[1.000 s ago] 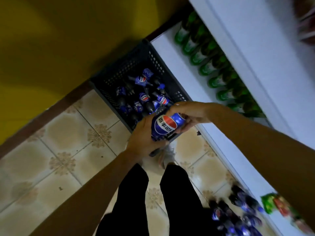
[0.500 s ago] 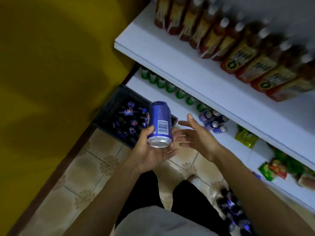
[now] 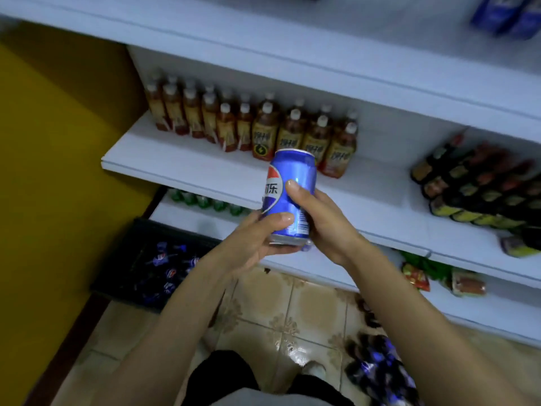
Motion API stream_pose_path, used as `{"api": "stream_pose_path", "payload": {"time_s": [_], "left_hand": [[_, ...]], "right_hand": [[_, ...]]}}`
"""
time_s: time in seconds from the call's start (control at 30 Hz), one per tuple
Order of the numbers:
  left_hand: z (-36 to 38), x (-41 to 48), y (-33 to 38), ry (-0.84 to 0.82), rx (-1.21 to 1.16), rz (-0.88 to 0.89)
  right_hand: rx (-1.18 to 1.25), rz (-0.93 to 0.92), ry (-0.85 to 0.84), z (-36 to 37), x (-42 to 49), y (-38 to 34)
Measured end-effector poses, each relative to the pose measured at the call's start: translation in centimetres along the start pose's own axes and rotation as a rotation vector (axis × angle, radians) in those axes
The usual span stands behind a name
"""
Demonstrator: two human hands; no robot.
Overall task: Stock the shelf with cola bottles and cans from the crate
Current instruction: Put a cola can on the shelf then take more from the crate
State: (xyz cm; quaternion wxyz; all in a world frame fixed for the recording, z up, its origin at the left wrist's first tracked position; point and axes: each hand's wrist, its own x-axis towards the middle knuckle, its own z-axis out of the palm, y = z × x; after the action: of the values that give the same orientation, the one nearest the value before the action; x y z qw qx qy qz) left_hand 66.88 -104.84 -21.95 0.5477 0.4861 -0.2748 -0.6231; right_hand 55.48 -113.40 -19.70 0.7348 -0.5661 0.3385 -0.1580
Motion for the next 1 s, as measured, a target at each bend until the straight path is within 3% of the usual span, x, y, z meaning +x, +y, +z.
{"api": "stream_pose_path", "payload": {"time_s": [0.1, 0.27, 0.57, 0.7, 0.87, 1.0], "left_hand": [[6.8, 1.2, 2.1, 0.054, 0.223, 0.191], [15.2, 3.7, 5.6, 0.276, 0.53, 0.525], [22.9, 8.7, 11.1, 0.583, 1.212, 0.936], [24.8, 12.9, 13.8, 0.517, 1.259, 1.043], [26.4, 20.2, 14.4, 0.183, 1.158, 1.049], [27.0, 26.0, 14.8, 0.032, 1.165, 0.988]], "right_hand": [[0.023, -0.148, 0.096, -4.4, -3.3, -3.0], [-0.015, -0.423, 0.321, -10.3, -9.1, -7.3], [-0.099, -0.649, 0.579, -13.8, -11.2, -13.5], [-0.119, -0.71, 0.738, -17.0, -8.8, -17.0], [-0.252, -0.755, 0.907, -22.4, -4.9, -20.0], [-0.426, -0.68, 0.936, -26.4, -2.4, -21.6]]}}
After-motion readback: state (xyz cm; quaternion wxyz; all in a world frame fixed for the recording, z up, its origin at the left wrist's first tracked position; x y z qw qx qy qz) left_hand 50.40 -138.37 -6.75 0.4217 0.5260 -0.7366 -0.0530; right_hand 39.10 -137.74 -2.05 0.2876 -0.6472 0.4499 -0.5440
